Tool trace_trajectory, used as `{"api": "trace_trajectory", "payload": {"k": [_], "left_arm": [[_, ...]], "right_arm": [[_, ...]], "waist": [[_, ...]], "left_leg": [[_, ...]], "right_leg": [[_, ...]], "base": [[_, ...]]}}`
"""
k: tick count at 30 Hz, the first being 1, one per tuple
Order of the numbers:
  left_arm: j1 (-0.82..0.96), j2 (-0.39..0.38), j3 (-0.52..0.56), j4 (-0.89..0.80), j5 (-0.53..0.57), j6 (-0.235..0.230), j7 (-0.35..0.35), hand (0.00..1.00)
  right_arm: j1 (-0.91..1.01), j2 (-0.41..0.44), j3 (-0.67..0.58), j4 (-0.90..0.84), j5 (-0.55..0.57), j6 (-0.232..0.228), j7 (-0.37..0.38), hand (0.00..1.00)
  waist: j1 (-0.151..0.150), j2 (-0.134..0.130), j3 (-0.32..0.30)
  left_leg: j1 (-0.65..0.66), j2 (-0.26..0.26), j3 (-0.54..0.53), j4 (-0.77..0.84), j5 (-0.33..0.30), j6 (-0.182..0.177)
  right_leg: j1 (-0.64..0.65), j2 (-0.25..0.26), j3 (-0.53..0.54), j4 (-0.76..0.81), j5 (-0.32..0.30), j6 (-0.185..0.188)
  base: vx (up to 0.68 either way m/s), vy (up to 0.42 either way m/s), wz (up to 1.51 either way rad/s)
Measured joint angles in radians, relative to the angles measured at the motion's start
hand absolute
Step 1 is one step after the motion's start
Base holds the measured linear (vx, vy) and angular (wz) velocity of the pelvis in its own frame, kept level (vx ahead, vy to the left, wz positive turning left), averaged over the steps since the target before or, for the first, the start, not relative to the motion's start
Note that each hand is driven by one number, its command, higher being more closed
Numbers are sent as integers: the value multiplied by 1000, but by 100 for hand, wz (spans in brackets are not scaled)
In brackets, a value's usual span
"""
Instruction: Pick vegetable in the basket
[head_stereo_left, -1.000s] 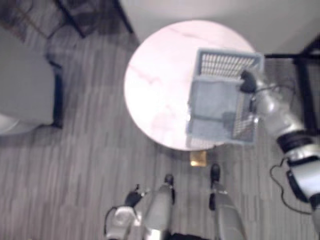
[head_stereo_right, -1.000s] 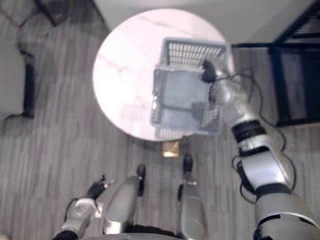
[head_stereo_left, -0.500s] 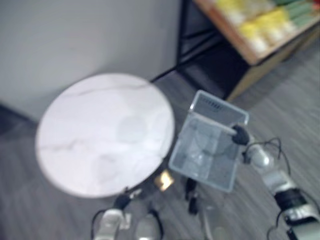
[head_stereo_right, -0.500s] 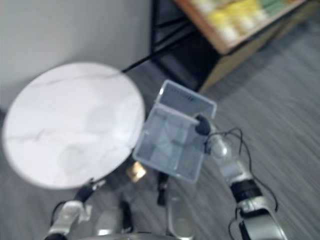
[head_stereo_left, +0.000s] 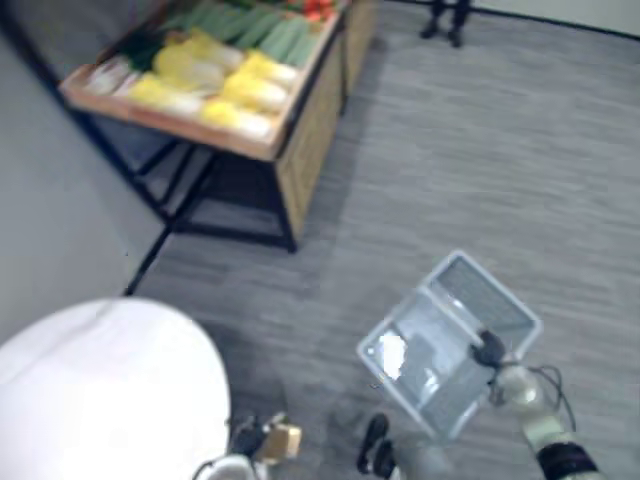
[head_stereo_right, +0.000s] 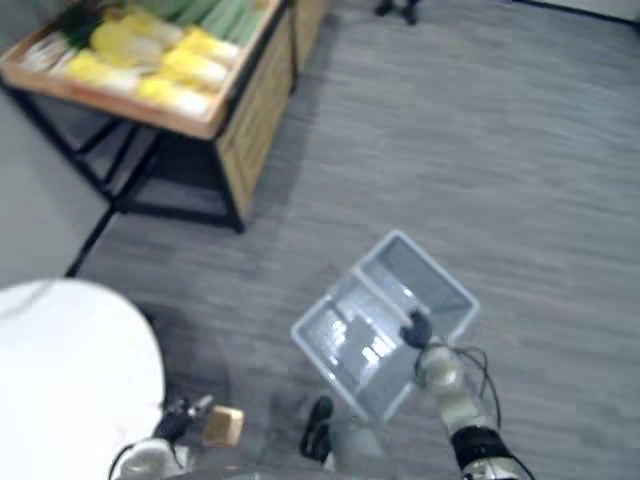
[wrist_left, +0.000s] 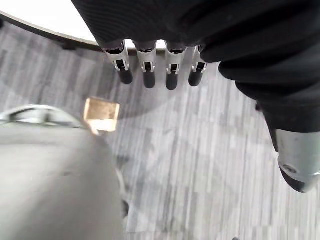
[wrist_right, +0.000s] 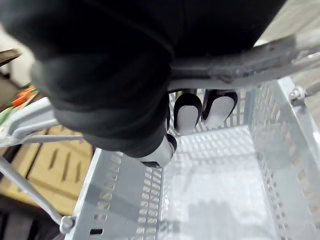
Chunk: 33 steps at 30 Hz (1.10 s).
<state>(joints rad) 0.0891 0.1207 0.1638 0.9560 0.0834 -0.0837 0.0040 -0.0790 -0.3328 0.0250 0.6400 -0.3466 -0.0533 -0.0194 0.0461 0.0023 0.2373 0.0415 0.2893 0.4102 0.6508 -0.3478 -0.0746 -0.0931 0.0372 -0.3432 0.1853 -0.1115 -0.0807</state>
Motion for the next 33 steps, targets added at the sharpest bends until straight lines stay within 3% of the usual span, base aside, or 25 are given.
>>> {"api": "trace_trajectory", "payload": {"k": [2,4,7,10,11,12,13,14,15,16,17,18,20,22,23,25,27,29,30,32,33], "left_arm": [[-1,-7,1,-6,-3,-2,13,0],[-1,-12,1,-11,-3,-1,24,0],[1,-23,1,-21,-4,-1,31,0],[10,-24,1,-32,-40,-1,35,0],[17,-25,1,-37,-42,-1,35,0],[16,-25,2,-37,-42,-1,35,0],[17,-19,2,-37,-42,-1,37,0],[11,-18,2,-36,-42,0,38,0],[9,-18,1,-36,-42,0,39,0],[13,-8,1,-36,-43,0,38,0],[27,7,-2,-36,-43,0,38,0],[34,15,-5,-36,-43,0,38,0],[23,35,-20,-37,-42,0,39,0],[-3,41,-19,-39,-43,-1,39,0],[-19,41,-17,-40,-43,-1,39,0],[-28,40,-14,-38,-42,-1,39,0],[-40,37,-10,-24,-41,-1,39,0],[-49,41,1,13,-38,-1,39,0],[-44,40,12,26,-37,-1,39,0],[-33,31,38,51,-32,-2,36,0],[-27,23,51,53,-30,-2,37,0]], "right_arm": [[32,7,-57,70,4,6,-17,100],[61,15,-127,120,16,22,-26,100],[80,27,-225,207,54,43,-60,100],[91,43,-286,300,94,63,-70,100],[112,47,-296,324,114,71,-71,100],[127,51,-299,331,115,71,-71,100],[149,68,-306,353,117,72,-70,100],[179,83,-334,363,119,71,-64,100],[192,90,-342,367,119,69,-63,100],[189,108,-374,377,119,70,-63,100],[192,122,-383,391,120,71,-64,100],[195,127,-386,395,121,72,-64,100],[213,137,-402,396,132,72,-65,100],[208,140,-409,396,141,69,-64,100],[192,145,-411,396,161,67,-64,100],[183,150,-411,396,163,66,-63,100],[169,160,-412,396,173,61,-64,100],[171,175,-417,397,193,60,-63,100],[179,186,-430,399,197,61,-62,100],[179,197,-452,409,197,62,-61,100],[175,192,-451,417,197,61,-59,100]], "waist": [[1,5,1],[1,18,1],[12,32,6],[22,35,7],[35,33,5],[41,31,4],[40,22,-6],[35,-4,-11],[34,-11,-10],[34,-26,-6],[21,-43,-2],[8,-48,-3],[-21,-47,-3],[-31,-45,-2],[-48,-37,1],[-56,-29,6],[-69,-14,14],[-72,-31,15],[-71,-36,16],[-69,-14,10],[-69,7,9]], "left_leg": [[-71,-48,-76,32,-2,1],[-145,-63,-63,29,0,1],[-233,-124,-66,-151,44,8],[-252,-187,-124,-397,195,12],[-232,-204,-146,-422,259,18],[-225,-213,-154,-423,279,36],[-214,-236,-149,-416,262,84],[-207,-258,-144,-402,233,118],[-191,-265,-141,-404,214,117],[-133,-273,-127,-425,196,124],[-48,-284,-123,-455,179,134],[-12,-287,-125,-463,169,137],[89,-283,-157,-509,143,136],[119,-269,-180,-535,143,135],[131,-242,-208,-549,142,132],[147,-216,-214,-558,142,131],[190,-172,-240,-585,109,72],[230,-164,-259,-603,78,25],[279,-149,-266,-617,45,4],[292,-105,-282,-554,32,-8],[244,-72,-300,-425,46,-24]], "right_leg": [[41,3,61,-26,-8,-6],[75,3,101,-49,-9,-5],[113,-2,168,-78,-14,4],[155,-20,222,-94,-40,45],[167,-24,248,-84,-65,68],[166,-30,258,-65,-86,78],[159,-58,261,-7,-127,107],[133,-86,257,82,-152,136],[112,-96,256,153,-158,146],[50,-120,256,356,-153,163],[-6,-157,238,570,-102,233],[-22,-176,220,654,-101,234],[-83,-218,161,786,-123,203],[-130,-217,133,728,-126,198],[-158,-202,98,581,-137,177],[-165,-178,87,369,-124,179],[-175,-162,125,39,16,176],[-188,-189,190,-99,92,189],[-192,-204,201,-70,128,201],[-220,-175,200,73,169,218],[-220,-157,189,118,155,193]], "base": [[164,39,-95],[170,68,-74],[225,172,-68],[263,167,-52],[401,234,-55],[309,176,-37],[407,191,-10],[405,172,-4],[471,188,-13],[373,141,-20],[364,127,-8],[381,92,20],[411,42,43],[380,-38,44],[413,-113,46],[394,-154,31],[458,-260,32],[467,-347,37],[486,-398,35],[550,-456,21],[671,-587,13]]}}
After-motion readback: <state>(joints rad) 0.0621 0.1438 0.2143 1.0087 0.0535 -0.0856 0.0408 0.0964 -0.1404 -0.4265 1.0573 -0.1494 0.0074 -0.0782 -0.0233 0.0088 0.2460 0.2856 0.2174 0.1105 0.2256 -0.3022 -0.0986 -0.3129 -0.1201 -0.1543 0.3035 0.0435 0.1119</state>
